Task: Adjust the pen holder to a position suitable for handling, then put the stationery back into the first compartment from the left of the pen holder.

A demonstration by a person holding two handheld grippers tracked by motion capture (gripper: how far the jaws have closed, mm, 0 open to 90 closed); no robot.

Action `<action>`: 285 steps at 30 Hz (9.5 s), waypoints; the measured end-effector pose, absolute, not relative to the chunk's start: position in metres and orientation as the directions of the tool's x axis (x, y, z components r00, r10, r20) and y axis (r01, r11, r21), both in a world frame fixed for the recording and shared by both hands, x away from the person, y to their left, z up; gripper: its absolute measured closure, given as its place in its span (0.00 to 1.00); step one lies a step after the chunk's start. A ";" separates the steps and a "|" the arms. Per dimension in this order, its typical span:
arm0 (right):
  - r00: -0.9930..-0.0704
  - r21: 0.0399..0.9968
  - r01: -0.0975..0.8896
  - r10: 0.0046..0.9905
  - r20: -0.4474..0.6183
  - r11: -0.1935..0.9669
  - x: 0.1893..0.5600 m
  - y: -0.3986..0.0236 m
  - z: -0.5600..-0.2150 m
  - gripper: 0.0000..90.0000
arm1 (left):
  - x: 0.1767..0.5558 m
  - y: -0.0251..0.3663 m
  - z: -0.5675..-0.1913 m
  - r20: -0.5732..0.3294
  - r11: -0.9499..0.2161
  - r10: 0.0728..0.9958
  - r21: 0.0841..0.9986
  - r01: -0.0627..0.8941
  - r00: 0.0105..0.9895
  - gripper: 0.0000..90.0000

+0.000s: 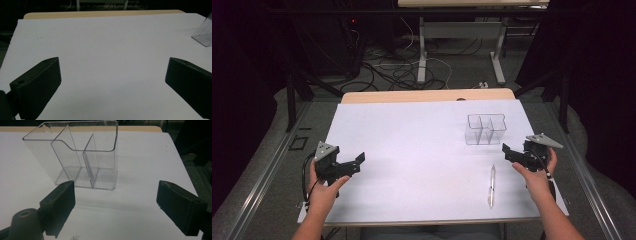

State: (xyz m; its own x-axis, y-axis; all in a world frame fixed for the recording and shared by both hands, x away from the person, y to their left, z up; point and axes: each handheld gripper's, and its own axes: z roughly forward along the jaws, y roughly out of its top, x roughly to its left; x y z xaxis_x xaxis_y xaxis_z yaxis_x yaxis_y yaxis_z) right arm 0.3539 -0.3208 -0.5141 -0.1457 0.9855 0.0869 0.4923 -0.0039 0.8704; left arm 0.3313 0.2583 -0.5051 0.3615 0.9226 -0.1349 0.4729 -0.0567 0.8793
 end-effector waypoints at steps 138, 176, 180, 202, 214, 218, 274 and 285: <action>-0.564 0.835 0.476 0.824 0.050 0.276 0.455 -0.174 -0.520 0.97 | 0.330 0.255 -0.518 -0.155 -0.062 0.929 0.831 0.553 0.337 0.04; -0.414 0.794 0.605 0.876 0.247 0.062 0.371 -0.235 -0.481 0.17 | 0.330 0.254 -0.515 -0.163 -0.054 0.927 0.833 0.550 0.337 0.04; -0.382 0.779 0.626 0.885 0.267 0.036 0.368 -0.238 -0.480 0.17 | 0.331 0.252 -0.516 -0.160 -0.061 0.925 0.831 0.553 0.343 0.04; -0.283 0.613 0.789 0.908 0.308 0.038 0.359 -0.255 -0.484 0.31 | 0.333 0.253 -0.516 -0.162 -0.062 0.924 0.830 0.554 0.346 0.04; -0.156 0.461 0.887 0.912 0.379 -0.039 0.362 -0.273 -0.496 0.64 | 0.332 0.254 -0.515 -0.159 -0.062 0.926 0.832 0.552 0.343 0.05; -0.120 0.440 0.896 0.915 0.385 -0.067 0.362 -0.275 -0.499 0.68 | 0.333 0.252 -0.516 -0.152 -0.072 0.924 0.832 0.550 0.351 0.05; 0.156 0.209 0.943 0.900 0.407 -0.258 0.370 -0.287 -0.535 0.89 | 0.334 0.250 -0.517 -0.138 -0.091 0.924 0.826 0.556 0.357 0.06; 0.157 0.206 0.944 0.898 0.412 -0.259 0.370 -0.288 -0.535 0.89 | 0.333 0.250 -0.517 -0.139 -0.088 0.925 0.828 0.554 0.354 0.06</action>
State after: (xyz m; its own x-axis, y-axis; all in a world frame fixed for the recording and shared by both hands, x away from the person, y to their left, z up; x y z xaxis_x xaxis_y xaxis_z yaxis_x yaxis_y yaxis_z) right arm 0.3703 -0.2885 -0.5352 0.1567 0.8975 0.4122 0.9437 -0.2592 0.2057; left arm 0.3334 0.2500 -0.5174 0.3538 0.9250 -0.1385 0.5539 -0.0879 0.8279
